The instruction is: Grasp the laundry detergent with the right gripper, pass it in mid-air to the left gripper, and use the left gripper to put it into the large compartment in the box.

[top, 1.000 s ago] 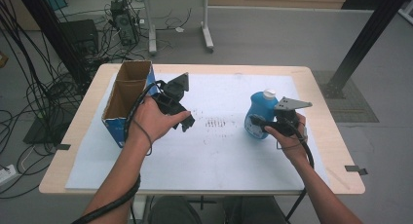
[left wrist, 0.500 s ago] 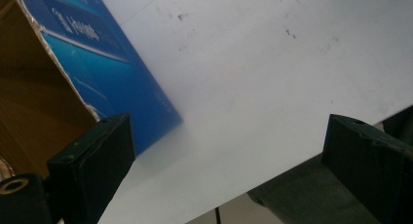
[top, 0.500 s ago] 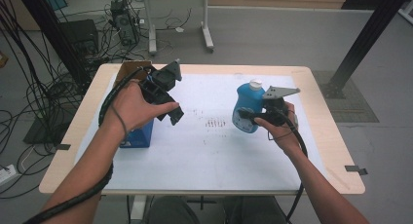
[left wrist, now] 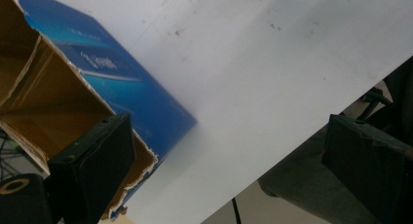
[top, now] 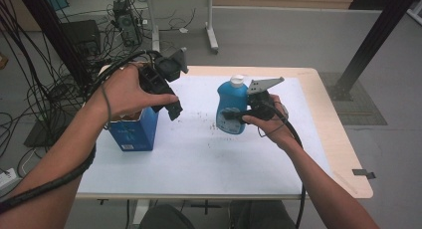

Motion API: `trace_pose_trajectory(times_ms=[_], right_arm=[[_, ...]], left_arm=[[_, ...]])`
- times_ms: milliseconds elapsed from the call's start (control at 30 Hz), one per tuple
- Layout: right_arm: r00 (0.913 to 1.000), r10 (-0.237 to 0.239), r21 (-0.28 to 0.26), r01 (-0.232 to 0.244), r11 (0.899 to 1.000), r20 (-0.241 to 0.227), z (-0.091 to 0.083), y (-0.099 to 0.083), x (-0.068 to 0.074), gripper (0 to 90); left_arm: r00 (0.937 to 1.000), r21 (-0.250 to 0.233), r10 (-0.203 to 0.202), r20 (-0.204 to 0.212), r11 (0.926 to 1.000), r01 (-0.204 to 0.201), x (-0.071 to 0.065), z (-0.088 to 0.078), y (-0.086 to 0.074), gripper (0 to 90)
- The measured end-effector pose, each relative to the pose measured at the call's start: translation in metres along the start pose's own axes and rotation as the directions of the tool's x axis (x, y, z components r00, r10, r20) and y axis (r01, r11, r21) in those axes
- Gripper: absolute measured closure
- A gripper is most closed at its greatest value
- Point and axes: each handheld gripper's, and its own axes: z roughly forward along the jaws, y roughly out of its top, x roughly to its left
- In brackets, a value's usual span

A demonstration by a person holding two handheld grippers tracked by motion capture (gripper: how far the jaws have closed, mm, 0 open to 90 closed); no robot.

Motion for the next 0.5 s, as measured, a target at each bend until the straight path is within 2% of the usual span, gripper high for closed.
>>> trace_pose_trajectory(times_ms=[133,233,400,500], right_arm=[[0.9974,-0.028,0.003,0.028,1.000,-0.067,0.009,0.010,0.004,44.3],[0.9946,-0.052,0.013,0.053,0.999,-0.090,0.015,0.016,0.007,44.3],[0.9839,-0.087,0.002,0.089,0.996,-0.156,0.027,0.024,0.013,44.3],[0.9755,-0.114,0.009,0.117,0.993,-0.189,0.033,0.029,0.018,44.3]], left_arm=[[0.9980,0.000,0.062,-0.018,0.9981,-0.062,0.002,-0.008,0.006,5.5],[0.9930,-0.003,0.115,-0.025,0.9933,-0.116,0.002,-0.015,0.009,5.5],[0.9784,-0.015,0.206,-0.014,0.9783,-0.207,0.000,-0.026,0.016,5.9],[0.9694,-0.015,0.246,-0.004,0.9692,-0.246,-0.002,-0.029,0.021,5.9]])
